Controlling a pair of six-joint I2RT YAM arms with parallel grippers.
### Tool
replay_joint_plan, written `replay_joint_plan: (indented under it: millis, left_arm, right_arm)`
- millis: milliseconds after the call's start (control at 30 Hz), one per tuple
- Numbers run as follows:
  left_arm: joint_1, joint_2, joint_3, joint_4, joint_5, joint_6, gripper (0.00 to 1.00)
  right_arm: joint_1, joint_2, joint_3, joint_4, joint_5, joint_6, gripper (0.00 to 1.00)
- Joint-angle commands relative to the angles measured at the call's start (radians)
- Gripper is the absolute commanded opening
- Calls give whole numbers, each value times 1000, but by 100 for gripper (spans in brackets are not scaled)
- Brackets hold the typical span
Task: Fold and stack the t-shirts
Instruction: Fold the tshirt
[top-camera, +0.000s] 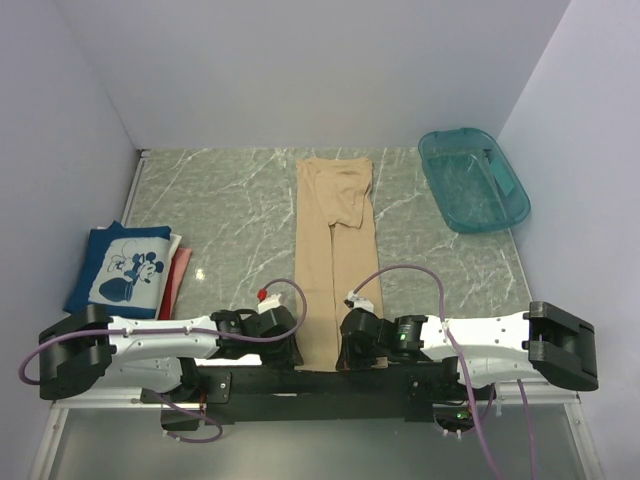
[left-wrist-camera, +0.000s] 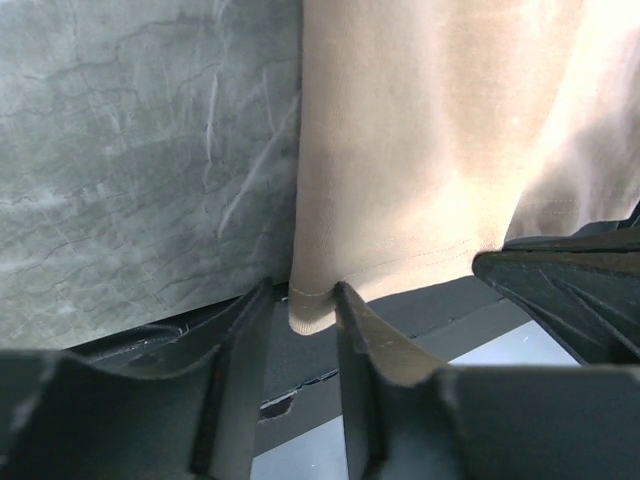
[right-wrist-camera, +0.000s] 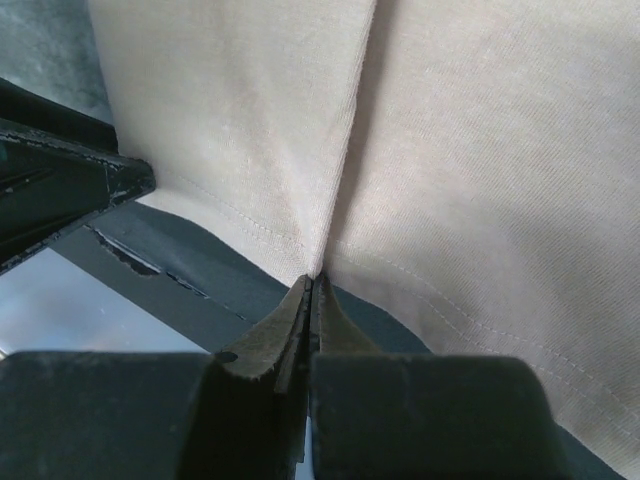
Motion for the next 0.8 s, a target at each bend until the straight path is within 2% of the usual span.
replay_joint_plan:
  millis: [0, 233, 333, 367, 400, 467, 500, 567, 767]
  left_arm:
    - [-2, 20, -9, -7, -22, -12, 36]
    - [-4, 43, 0, 10, -7, -4, 17]
    - [-2, 53, 24, -2, -8, 5, 1]
    - [-4, 56, 29, -7, -10, 8, 1]
    - [-4, 54, 35, -10, -12, 11, 1]
    - [-2, 53, 46, -21, -15, 14, 1]
    - [-4, 51, 49, -24, -16, 18, 1]
    - [-4, 45, 57, -31, -18, 21, 1]
    - [-4, 37, 66, -41, -19, 25, 1]
  right_arm:
    - [9, -7, -9, 12, 19, 10, 0]
    - [9, -14, -6, 7, 22, 11, 0]
    - [10, -25, 7, -19, 19, 8, 0]
    - [9, -33, 15, -36, 25, 3, 4]
    - [10, -59, 23, -56, 39, 2, 16]
    - [9, -95, 49, -128, 63, 0, 30]
    - [9, -140, 55, -154, 83, 2, 40]
    - [3, -189, 63, -228, 108, 14, 46]
    - [-42, -382, -9, -407, 129, 51, 45]
